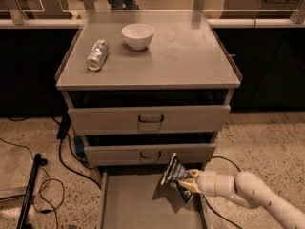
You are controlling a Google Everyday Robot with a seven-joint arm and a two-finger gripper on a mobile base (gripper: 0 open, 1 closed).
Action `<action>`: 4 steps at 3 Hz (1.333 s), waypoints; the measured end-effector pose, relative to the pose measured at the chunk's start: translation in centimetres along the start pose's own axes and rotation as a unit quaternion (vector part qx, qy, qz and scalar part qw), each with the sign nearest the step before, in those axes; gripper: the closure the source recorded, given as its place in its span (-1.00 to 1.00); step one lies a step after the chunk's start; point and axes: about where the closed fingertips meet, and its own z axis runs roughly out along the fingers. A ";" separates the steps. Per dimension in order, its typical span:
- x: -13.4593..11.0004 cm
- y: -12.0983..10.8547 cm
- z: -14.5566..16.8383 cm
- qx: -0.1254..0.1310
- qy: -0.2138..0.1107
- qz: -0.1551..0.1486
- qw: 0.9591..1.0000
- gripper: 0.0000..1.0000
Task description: Pick blue chip bag from bottom drawer and place on counter
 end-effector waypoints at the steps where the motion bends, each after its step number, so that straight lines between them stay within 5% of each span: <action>1: -4.1 -2.1 -3.9 0.023 0.013 -0.014 1.000 1.00; 3: -10.6 -1.8 -10.9 0.078 0.022 -0.066 0.995 1.00; 4: -10.6 -1.8 -10.9 0.077 0.022 -0.066 0.995 1.00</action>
Offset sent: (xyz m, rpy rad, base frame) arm 0.0106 -0.0672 0.1543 -0.1593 -0.1197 -0.0940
